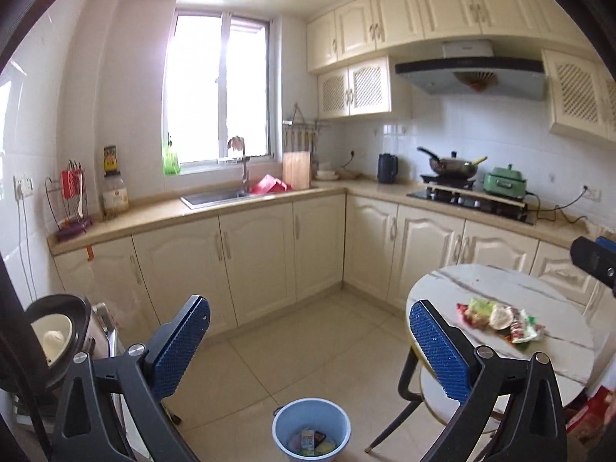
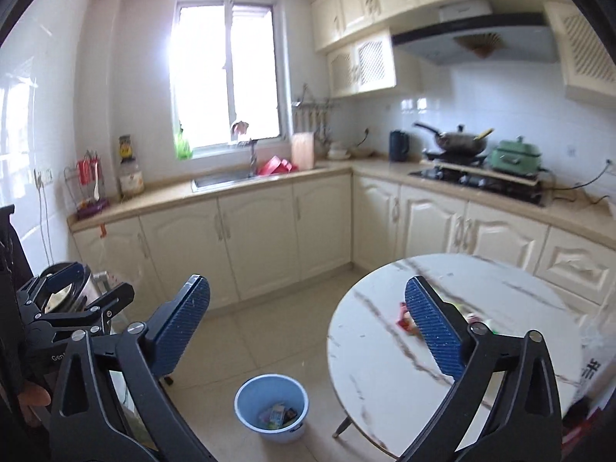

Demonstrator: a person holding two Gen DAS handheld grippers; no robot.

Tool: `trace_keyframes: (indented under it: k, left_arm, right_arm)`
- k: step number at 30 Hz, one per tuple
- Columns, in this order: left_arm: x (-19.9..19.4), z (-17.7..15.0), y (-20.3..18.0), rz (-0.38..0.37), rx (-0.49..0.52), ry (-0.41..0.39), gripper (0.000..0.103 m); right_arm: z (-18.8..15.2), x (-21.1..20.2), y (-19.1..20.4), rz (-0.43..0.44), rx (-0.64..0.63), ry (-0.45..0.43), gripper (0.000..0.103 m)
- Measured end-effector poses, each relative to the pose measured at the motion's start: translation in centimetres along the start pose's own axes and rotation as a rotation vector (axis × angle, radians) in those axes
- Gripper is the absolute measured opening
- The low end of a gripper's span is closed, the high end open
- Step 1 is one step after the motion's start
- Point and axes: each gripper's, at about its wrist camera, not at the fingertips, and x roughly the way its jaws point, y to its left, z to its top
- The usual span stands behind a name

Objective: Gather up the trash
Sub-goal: 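Move both tools back toward the round table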

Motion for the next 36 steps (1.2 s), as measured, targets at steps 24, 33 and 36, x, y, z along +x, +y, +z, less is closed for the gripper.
trace_keyframes:
  k: [24,33,36]
  left_arm:
    - [-17.9,-4.7,2.3,-0.16,0.031,-0.189,0.102]
    - [-15.0,-2.7,3.0,-0.178,0.049,-0.176,0.102]
    - [-14.2,-1.6,2.9,-0.18,0.054,-0.172,0.102]
  right_arm:
    - [2.1,-18.2,-3.8,-0.238,0.034,-0.194,0.103]
    - [1.8,-17.7,-5.1,-0.268,0.047,-0.178,0.103]
    - [1.7,-17.5,-5.5,-0.272,0.051,-0.172,0.103]
